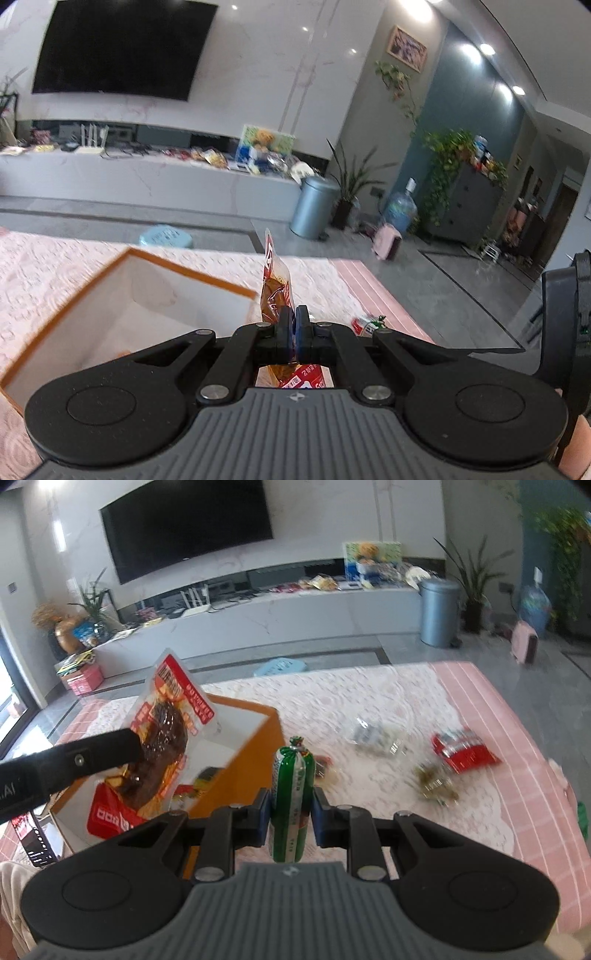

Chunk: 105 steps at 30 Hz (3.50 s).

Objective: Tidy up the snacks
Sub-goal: 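Carry the jerky pack and green sausage over the orange box with both tools, then open both grippers to drop the jerky pack and sausage into the box, then move both open tools from the box back over the remaining snacks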

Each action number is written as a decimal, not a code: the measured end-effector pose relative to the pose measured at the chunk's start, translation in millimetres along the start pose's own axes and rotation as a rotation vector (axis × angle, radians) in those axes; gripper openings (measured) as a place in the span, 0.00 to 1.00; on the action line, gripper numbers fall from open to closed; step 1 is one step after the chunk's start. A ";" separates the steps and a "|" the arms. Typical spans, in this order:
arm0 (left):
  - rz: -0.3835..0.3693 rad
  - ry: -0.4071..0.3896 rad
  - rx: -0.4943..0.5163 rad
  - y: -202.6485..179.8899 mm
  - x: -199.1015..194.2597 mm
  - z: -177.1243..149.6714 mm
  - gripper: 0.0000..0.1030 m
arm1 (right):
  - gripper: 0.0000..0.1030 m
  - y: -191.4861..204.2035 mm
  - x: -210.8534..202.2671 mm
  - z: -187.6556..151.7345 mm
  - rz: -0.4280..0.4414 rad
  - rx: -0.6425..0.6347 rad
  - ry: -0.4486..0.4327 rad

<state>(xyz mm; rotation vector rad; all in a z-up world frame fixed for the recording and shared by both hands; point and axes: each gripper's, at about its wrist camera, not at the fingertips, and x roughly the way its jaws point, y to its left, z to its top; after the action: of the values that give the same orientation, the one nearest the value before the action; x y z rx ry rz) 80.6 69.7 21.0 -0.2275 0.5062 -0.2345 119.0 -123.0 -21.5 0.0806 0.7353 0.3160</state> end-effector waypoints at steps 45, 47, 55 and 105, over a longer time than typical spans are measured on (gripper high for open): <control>0.247 0.218 -0.138 137.2 96.8 -4.3 0.01 | 0.20 110.4 197.6 35.3 -0.047 -0.437 0.232; 0.255 0.229 -0.129 136.9 99.7 -5.3 0.01 | 0.20 112.0 199.2 35.0 -0.054 -0.448 0.234; 0.279 0.269 -0.115 138.4 107.6 -8.9 0.02 | 0.20 113.8 205.8 33.8 -0.073 -0.484 0.247; 0.183 -0.022 0.071 13.4 37.7 -13.1 0.86 | 0.97 -24.1 -5.3 -7.2 -0.184 0.016 -0.161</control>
<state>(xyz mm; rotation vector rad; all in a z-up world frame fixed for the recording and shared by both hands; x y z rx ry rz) 108.2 69.9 -10.7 -0.1131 0.4930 -0.0715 116.6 -147.8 -27.8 0.0518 0.5808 0.1260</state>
